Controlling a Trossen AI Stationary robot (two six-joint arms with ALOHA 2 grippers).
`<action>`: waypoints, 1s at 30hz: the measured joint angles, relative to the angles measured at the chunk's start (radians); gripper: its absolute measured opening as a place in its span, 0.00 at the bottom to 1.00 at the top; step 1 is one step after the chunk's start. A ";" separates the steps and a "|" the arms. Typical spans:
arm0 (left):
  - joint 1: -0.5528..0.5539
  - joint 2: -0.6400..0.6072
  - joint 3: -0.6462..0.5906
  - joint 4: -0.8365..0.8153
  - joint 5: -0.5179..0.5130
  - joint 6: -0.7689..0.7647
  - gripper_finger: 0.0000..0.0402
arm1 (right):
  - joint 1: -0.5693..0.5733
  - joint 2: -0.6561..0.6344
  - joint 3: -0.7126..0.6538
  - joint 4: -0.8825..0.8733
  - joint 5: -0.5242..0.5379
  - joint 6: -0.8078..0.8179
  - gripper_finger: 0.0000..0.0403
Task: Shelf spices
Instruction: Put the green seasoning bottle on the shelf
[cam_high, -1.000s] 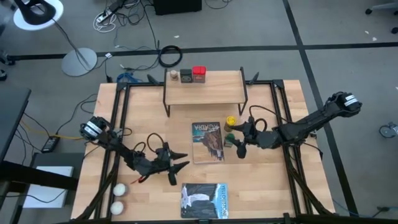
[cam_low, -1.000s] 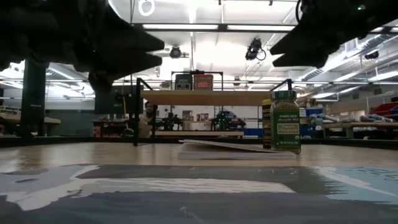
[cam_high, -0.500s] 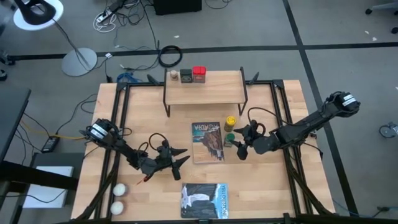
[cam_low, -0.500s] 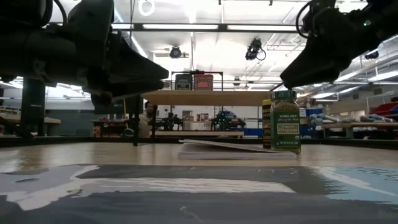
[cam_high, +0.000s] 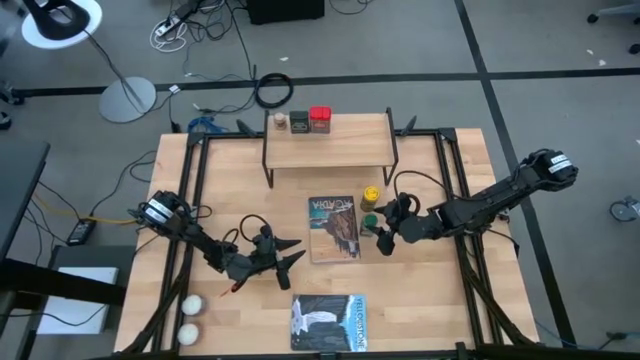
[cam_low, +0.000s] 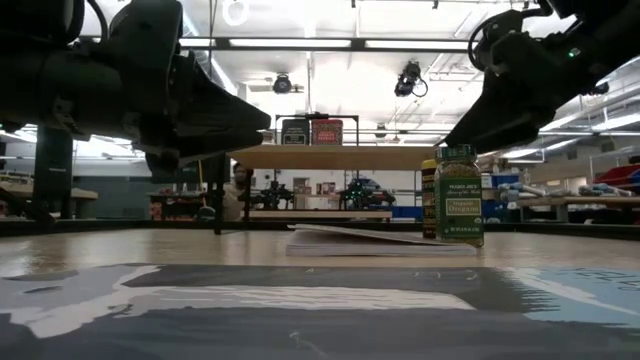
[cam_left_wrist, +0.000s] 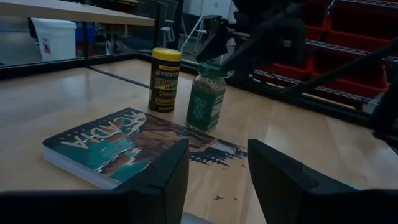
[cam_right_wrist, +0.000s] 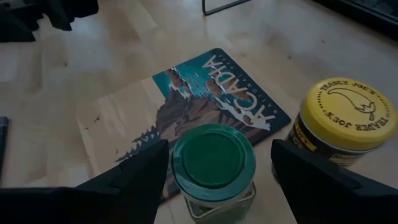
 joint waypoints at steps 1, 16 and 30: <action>0.002 0.000 0.000 0.000 0.000 0.000 0.42 | -0.004 0.000 0.000 -0.001 -0.008 0.000 0.71; 0.005 0.000 0.000 -0.018 0.000 -0.011 0.42 | -0.062 0.000 0.000 -0.005 -0.098 0.008 0.71; 0.007 0.000 0.000 -0.018 0.000 -0.012 0.42 | -0.088 0.020 0.000 -0.011 -0.184 0.007 0.60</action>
